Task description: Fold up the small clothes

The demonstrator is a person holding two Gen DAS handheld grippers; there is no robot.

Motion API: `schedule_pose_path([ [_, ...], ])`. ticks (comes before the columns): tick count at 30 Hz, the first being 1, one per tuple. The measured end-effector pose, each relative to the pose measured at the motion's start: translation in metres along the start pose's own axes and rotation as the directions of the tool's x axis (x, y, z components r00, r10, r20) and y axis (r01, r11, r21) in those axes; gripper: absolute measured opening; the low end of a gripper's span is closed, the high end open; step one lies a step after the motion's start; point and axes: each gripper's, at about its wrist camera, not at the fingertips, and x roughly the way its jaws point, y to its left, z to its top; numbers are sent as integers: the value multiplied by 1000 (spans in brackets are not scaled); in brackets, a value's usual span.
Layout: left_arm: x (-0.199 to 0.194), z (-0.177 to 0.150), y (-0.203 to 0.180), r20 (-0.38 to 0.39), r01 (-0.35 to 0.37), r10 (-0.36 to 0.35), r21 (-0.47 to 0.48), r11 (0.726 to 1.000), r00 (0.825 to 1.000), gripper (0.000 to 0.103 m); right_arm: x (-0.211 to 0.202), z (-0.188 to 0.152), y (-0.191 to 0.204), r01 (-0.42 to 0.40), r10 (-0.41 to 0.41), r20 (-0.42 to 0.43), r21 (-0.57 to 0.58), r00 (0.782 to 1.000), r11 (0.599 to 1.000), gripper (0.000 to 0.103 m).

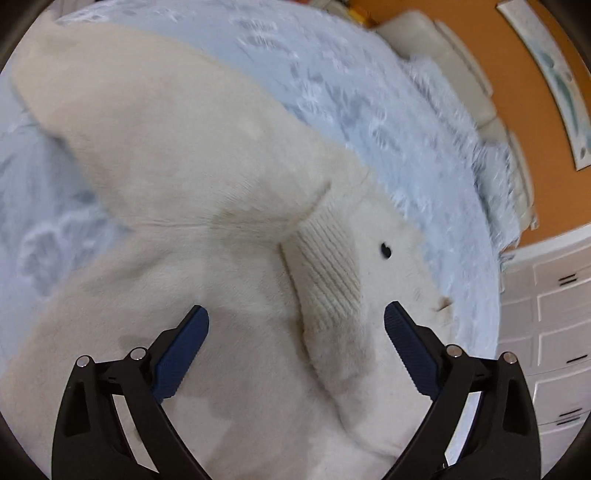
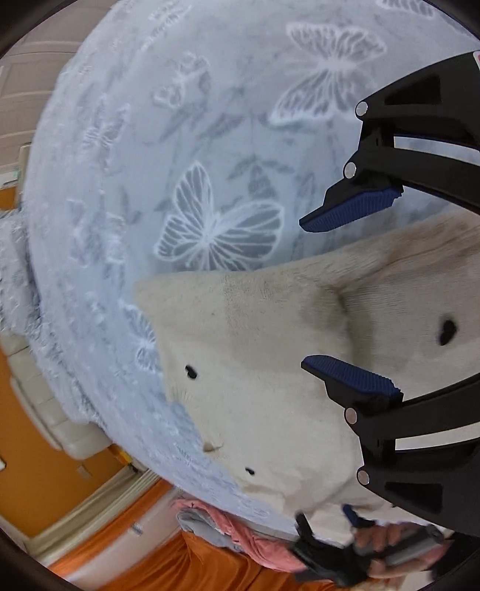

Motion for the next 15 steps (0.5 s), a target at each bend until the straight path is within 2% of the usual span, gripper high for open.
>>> schedule_pose_path([
  [2,-10,-5,9,6,-5,4,21,1000,1000,94,6,2,8,20,-20,13,-2,1000,1000,68],
  [4,-16,-12,22,-12,-18,19,44,999,1000,94,1,3,21,62,-61,69,-13,996,998,68],
  [5,-16,-13,27,-15,-18,19,50,999,1000,94,-9,2,27,65,-62,103,-24,993,998,68],
  [7,-17,-16,37,-14,-29,30,64,998,999,94,-28,-5,34,21,-15,117,-48,993,999,68],
  [9,-15,-21,43,-7,-28,29,73,997,1000,94,-31,-22,51,-101,105,56,-69,993,992,69],
  [10,-17,-23,44,-1,-24,24,75,997,1000,94,-20,-33,63,-189,187,-34,-68,982,980,69],
  [11,-20,-26,41,13,-28,27,89,996,1000,94,-14,-39,71,-233,228,-80,-58,970,971,69],
  [13,-27,-29,37,32,-45,41,121,992,999,94,4,-50,106,-283,271,-140,-80,952,956,69],
  [15,-40,-30,33,62,-64,55,156,986,997,94,16,-47,156,-303,277,-149,-202,949,931,69],
])
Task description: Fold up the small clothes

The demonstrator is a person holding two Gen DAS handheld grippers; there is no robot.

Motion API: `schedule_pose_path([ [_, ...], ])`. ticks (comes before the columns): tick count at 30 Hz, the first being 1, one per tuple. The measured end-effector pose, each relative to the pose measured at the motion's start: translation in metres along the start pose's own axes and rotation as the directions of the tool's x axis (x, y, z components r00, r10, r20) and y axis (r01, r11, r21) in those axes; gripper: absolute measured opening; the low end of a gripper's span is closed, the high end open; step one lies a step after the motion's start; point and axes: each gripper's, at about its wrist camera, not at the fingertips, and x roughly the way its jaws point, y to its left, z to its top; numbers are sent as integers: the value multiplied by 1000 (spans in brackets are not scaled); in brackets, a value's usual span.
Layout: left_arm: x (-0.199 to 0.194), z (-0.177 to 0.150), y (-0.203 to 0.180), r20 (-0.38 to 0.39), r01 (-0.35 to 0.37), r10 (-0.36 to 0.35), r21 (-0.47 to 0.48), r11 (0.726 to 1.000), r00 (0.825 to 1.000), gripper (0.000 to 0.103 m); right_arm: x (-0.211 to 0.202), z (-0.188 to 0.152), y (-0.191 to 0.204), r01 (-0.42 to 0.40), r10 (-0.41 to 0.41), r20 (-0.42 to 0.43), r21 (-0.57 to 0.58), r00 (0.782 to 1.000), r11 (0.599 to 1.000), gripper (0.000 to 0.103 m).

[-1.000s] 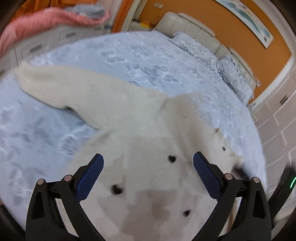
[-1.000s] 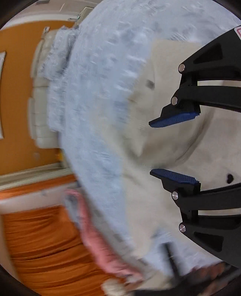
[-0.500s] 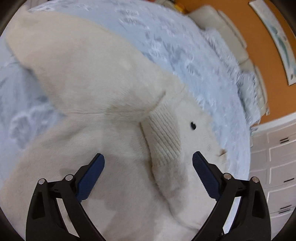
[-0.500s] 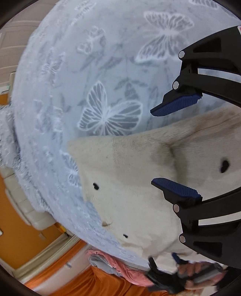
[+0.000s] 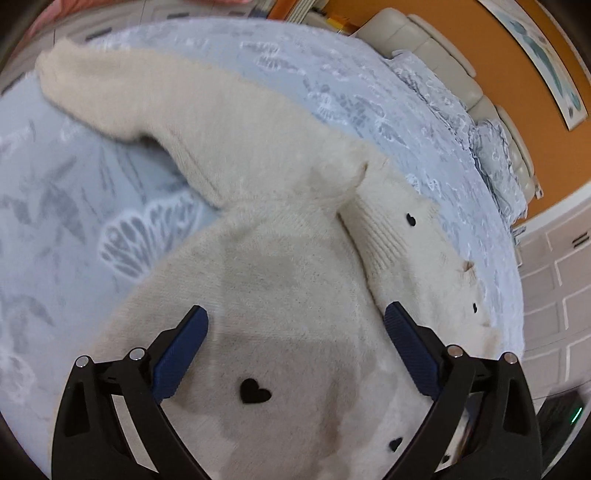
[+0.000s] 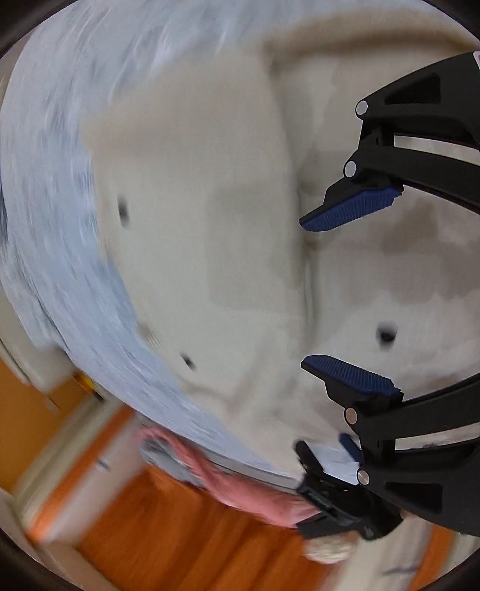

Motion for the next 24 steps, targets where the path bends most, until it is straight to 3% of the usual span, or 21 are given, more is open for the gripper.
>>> schedule_pose_path([
  [4,-24,10,7,51,-18,15,56,998,999,94,71,29,72,17,-33,-69,-225,997,974,68],
  [6,-33,21,14,64,-28,24,70,997,998,94,107,36,78,54,-84,-112,-248,990,967,61],
  [8,-42,32,23,76,-22,16,73,997,997,94,117,50,77,60,-88,-111,-236,990,970,11],
  [10,-49,41,28,97,3,-10,68,998,995,94,90,74,71,-27,23,-32,-140,999,990,11],
  [12,-46,49,26,94,47,-51,45,998,994,95,52,91,71,-98,105,101,-78,989,992,11],
  [13,-42,50,24,85,67,-70,30,997,994,95,48,94,75,-120,128,111,-79,986,990,12],
  [14,-36,48,22,68,83,-83,4,997,994,95,64,92,88,-130,136,36,-139,990,982,17],
  [15,-26,48,19,46,105,-104,-21,994,994,96,81,88,96,-114,108,-37,-192,993,975,19],
  [17,-8,46,12,-1,105,-105,-62,993,994,96,120,68,106,21,-69,-131,-336,989,942,17],
  [18,1,46,9,-18,109,-111,-81,991,994,96,122,63,101,67,-116,-121,-346,986,936,17],
  [20,14,49,5,-32,101,-104,-102,990,994,96,85,63,68,30,-41,-48,-210,998,977,17],
  [21,20,51,2,-35,96,-99,-95,991,994,96,57,63,47,45,-42,23,-132,999,990,20],
  [22,27,53,-2,-38,80,-84,-84,993,996,96,37,61,32,78,-71,83,-85,994,993,34],
  [23,32,55,-6,-39,77,-80,-75,994,996,96,0,55,2,170,-164,186,-16,969,985,52],
  [24,39,58,-11,-42,80,-83,-69,994,996,96,-16,52,-13,237,-234,227,15,945,971,64],
])
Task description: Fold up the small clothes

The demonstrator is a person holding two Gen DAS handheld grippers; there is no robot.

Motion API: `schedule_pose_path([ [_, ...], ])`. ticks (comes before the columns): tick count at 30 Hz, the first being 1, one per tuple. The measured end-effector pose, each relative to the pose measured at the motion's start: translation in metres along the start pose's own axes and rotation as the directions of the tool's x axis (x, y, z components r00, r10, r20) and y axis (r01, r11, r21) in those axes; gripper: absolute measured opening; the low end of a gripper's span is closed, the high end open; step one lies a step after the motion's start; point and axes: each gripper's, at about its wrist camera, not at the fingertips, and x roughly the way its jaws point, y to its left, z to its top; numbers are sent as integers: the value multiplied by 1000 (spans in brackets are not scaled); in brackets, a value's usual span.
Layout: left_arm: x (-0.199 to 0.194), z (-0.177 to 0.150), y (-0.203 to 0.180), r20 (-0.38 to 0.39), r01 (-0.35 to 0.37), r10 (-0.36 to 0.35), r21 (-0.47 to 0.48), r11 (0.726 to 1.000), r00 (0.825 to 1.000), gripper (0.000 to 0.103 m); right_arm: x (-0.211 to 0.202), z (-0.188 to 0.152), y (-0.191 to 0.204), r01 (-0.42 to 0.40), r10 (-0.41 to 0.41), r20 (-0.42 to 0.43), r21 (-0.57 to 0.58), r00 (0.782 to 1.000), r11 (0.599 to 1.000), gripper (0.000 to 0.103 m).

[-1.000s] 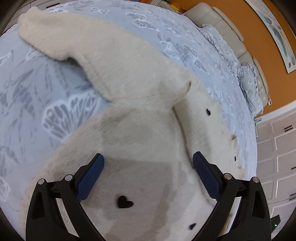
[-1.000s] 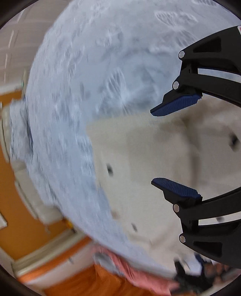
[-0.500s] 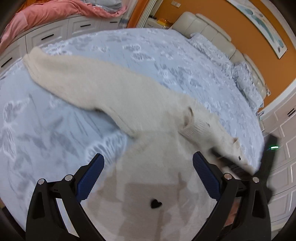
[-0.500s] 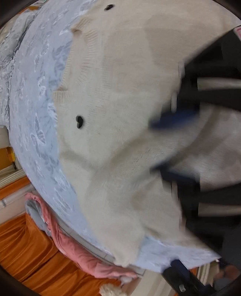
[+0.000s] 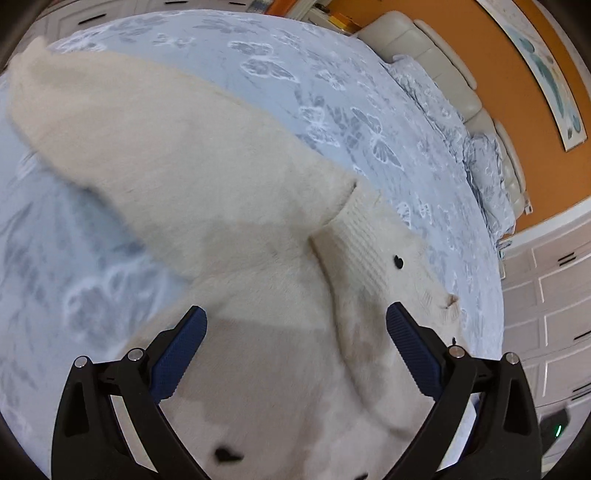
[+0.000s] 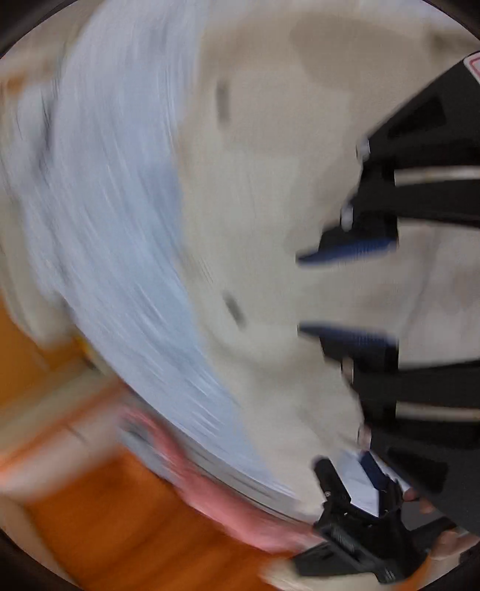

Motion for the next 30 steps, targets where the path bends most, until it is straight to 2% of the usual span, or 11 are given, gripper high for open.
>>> schedule_pose_path([
  [2,14,5,-10,-10,22,-22,3,1000,1000,96,-16,-2,-52,182,-183,23,37,983,983,68],
  [6,53,7,-26,-37,-55,55,22,998,998,96,16,-5,-111,201,-182,-155,117,971,973,64],
  [8,51,4,-42,3,-108,108,71,992,994,76,27,-4,-119,199,-175,-203,103,963,975,14],
  [9,50,3,-51,-4,-70,71,108,992,998,46,23,1,-121,168,-147,-185,109,972,980,13],
  [10,48,3,-61,-35,-4,9,139,990,999,39,14,4,-123,141,-123,-144,125,982,982,13],
  [13,50,-2,-71,-24,-53,59,194,980,998,41,-17,12,-155,142,-138,-30,207,990,968,12],
  [17,49,-7,-46,-43,-62,67,114,992,997,43,10,-6,-188,211,-181,-148,221,972,952,12],
  [21,17,-3,-19,39,-74,73,35,997,997,71,-38,3,-162,200,-200,-22,182,980,963,22],
  [28,49,17,-20,-50,-17,19,57,998,999,71,-26,-47,-108,56,-49,-136,44,989,998,22],
  [29,54,17,-30,-62,-47,53,96,994,997,66,-18,-55,-102,47,-38,-168,50,985,998,22],
  [30,55,16,-38,-70,-63,73,135,989,995,43,-14,-57,-97,40,-27,-186,67,982,997,22],
])
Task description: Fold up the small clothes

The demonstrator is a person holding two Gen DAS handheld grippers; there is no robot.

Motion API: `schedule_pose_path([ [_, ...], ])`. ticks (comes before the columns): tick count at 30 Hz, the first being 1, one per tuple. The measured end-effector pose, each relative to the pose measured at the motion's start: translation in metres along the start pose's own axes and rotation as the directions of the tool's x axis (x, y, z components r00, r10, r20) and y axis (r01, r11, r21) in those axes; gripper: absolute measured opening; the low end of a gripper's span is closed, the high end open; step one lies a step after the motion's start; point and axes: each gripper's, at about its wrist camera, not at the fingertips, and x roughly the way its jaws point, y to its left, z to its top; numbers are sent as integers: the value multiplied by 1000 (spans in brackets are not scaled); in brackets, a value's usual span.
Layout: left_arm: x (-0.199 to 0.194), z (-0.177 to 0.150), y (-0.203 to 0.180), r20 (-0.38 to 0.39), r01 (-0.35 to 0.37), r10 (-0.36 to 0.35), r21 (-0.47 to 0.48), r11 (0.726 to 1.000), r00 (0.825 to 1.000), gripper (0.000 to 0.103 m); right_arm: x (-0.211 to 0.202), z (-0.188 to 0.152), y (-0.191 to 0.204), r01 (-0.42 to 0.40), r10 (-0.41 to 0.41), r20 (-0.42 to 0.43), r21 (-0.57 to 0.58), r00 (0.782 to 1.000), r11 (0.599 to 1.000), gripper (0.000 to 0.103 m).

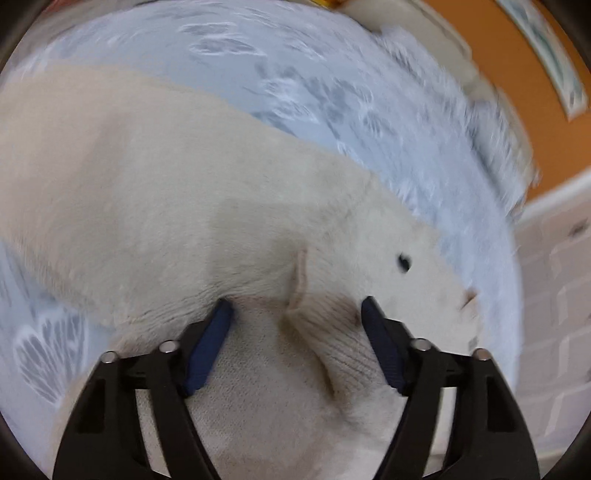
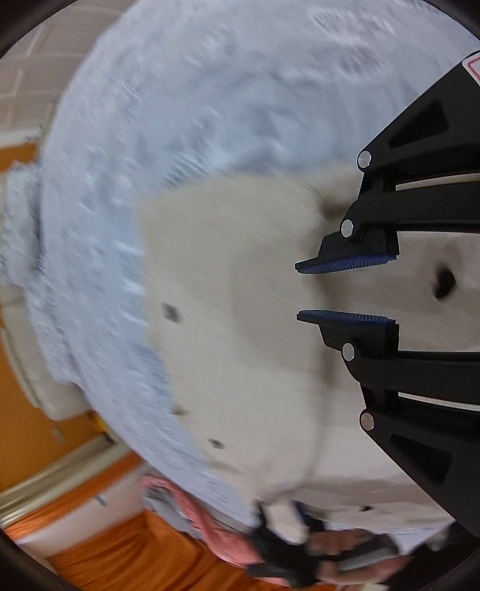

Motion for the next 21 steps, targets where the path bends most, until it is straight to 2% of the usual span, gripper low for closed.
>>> schedule_pose_path([
  [1,-3,4,-10,-33,54,-52,43,998,998,9,5,-1,-4,-33,33,-13,41,999,999,22],
  [2,-9,7,-13,-52,106,-104,42,993,993,12,3,-2,-4,-45,46,-11,66,999,997,21],
  [4,-42,15,-20,10,193,-193,29,981,981,12,-7,6,-9,-61,59,29,107,998,992,21],
  [6,-59,20,-28,49,200,-203,65,978,978,12,-18,14,-18,-56,43,106,119,993,991,21],
  [7,-60,22,-28,59,179,-184,76,981,981,12,-17,15,-24,-38,23,116,127,993,991,21],
  [8,-50,23,-26,45,116,-121,91,989,992,13,-9,16,-29,2,-14,93,136,996,991,21],
  [9,-36,21,-21,19,51,-53,96,994,998,14,0,17,-34,43,-52,61,134,997,990,11],
  [10,-12,17,-9,-43,-66,70,94,993,997,14,12,15,-39,80,-84,21,126,996,989,7],
  [11,-2,13,1,-75,-128,135,86,988,988,15,17,11,-41,69,-74,39,119,996,990,6],
  [12,-1,8,15,-79,-110,113,40,993,990,16,17,13,-37,72,-78,46,116,996,991,6],
  [13,-13,5,27,-49,-68,67,-13,998,997,17,14,14,-34,81,-86,37,112,996,990,6],
  [14,-23,4,36,-35,-81,79,-45,996,996,17,10,14,-34,90,-95,39,107,995,990,7],
  [16,-48,1,56,13,-82,83,-96,992,996,27,-5,11,-24,127,-131,48,71,990,989,11],
  [17,-65,2,74,49,-104,111,-117,988,993,32,-12,8,-19,144,-147,58,52,987,988,14],
  [19,-88,6,104,93,-193,209,-155,969,973,46,-32,-2,-4,182,-181,89,-13,980,983,22],
  [21,-110,17,149,125,-269,301,-222,937,946,61,-44,-10,5,190,-183,108,-53,977,980,28],
])
